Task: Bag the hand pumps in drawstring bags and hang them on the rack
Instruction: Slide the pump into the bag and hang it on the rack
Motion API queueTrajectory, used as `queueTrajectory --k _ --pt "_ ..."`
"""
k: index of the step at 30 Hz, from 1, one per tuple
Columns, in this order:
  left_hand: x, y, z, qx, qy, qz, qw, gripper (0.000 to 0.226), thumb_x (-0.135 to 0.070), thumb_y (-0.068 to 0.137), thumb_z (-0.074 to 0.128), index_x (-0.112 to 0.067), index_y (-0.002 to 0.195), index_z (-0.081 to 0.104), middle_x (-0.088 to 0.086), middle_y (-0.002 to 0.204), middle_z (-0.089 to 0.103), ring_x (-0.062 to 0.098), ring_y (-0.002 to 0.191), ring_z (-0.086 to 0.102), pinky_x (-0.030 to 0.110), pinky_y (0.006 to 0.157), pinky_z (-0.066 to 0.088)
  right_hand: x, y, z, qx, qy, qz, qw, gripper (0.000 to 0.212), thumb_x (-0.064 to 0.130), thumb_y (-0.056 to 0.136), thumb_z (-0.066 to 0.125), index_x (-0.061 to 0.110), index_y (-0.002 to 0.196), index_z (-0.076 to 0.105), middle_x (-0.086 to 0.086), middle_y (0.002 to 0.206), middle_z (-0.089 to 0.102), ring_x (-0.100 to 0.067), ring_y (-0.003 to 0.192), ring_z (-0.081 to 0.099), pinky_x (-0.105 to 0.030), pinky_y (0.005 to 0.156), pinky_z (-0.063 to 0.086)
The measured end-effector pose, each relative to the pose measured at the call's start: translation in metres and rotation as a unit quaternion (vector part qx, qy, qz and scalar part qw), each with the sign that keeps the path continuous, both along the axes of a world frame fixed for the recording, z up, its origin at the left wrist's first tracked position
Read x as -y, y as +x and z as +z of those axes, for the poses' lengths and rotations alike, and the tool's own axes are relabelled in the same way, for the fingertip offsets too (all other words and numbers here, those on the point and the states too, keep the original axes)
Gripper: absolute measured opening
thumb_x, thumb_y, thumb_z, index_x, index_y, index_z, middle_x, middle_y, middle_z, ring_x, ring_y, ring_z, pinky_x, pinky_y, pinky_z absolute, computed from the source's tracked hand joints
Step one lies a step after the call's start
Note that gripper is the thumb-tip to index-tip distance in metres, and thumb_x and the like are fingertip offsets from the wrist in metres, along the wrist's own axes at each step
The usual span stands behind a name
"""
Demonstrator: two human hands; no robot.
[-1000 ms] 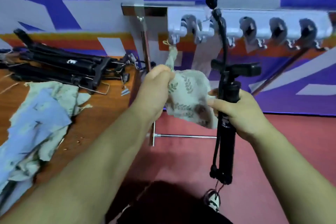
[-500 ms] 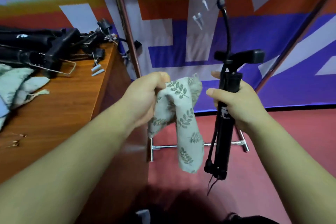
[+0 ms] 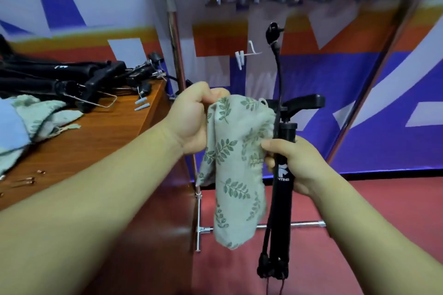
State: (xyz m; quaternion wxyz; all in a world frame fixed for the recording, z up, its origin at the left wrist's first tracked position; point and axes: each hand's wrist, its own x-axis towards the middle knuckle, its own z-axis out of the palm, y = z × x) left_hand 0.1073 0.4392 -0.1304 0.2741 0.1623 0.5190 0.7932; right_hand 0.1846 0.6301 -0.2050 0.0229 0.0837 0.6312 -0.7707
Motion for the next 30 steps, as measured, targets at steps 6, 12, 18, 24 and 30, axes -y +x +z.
queueTrajectory --k 6,12,18,24,30 --pt "-0.005 -0.017 -0.019 -0.103 -0.228 0.191 0.949 0.014 -0.017 0.079 0.054 -0.003 0.076 0.054 0.010 0.079 0.052 0.021 0.072 0.052 0.037 0.073 0.044 -0.008 -0.001 0.020 -0.020 0.052 -0.026 0.998 0.012 0.012 0.078 0.071 0.008 0.071 0.063 -0.009 0.055 0.050 -0.018 0.047 0.042 -0.024 0.044 0.034" --pt "-0.012 0.002 -0.026 -0.226 -0.298 0.204 0.905 0.014 -0.006 0.090 0.064 -0.019 0.093 0.061 0.001 0.071 0.061 0.017 0.063 0.056 0.029 0.063 0.047 -0.001 -0.003 0.046 0.018 0.010 -0.023 1.000 0.012 0.010 0.079 0.067 0.011 0.071 0.058 -0.010 0.057 0.047 -0.020 0.046 0.040 -0.027 0.049 0.035" --pt "-0.028 0.032 -0.024 -0.126 -0.202 -0.008 0.971 0.015 -0.002 0.097 0.058 -0.013 0.107 0.058 0.014 0.092 0.071 0.024 0.084 0.070 0.043 0.086 0.057 0.004 0.001 0.061 0.012 0.015 0.030 0.999 0.002 0.007 0.082 0.062 0.006 0.081 0.062 -0.016 0.069 0.051 -0.020 0.048 0.052 -0.024 0.045 0.044" --pt "-0.032 0.031 -0.027 -0.103 -0.172 0.008 0.980 0.010 -0.008 0.099 0.059 -0.016 0.106 0.060 0.003 0.093 0.068 0.020 0.095 0.068 0.044 0.091 0.057 -0.006 0.007 0.071 0.060 0.004 0.070 0.996 0.001 0.010 0.082 0.061 0.010 0.082 0.060 -0.007 0.060 0.045 -0.015 0.047 0.040 -0.024 0.044 0.038" --pt "-0.030 0.028 -0.024 -0.097 -0.179 -0.010 0.979 0.007 -0.013 0.101 0.057 -0.015 0.102 0.063 0.010 0.106 0.070 0.024 0.105 0.069 0.042 0.096 0.053 -0.010 0.017 0.079 0.032 0.060 0.066 0.995 0.014 0.004 0.085 0.058 0.011 0.076 0.065 -0.006 0.059 0.047 -0.015 0.047 0.042 -0.022 0.042 0.038"
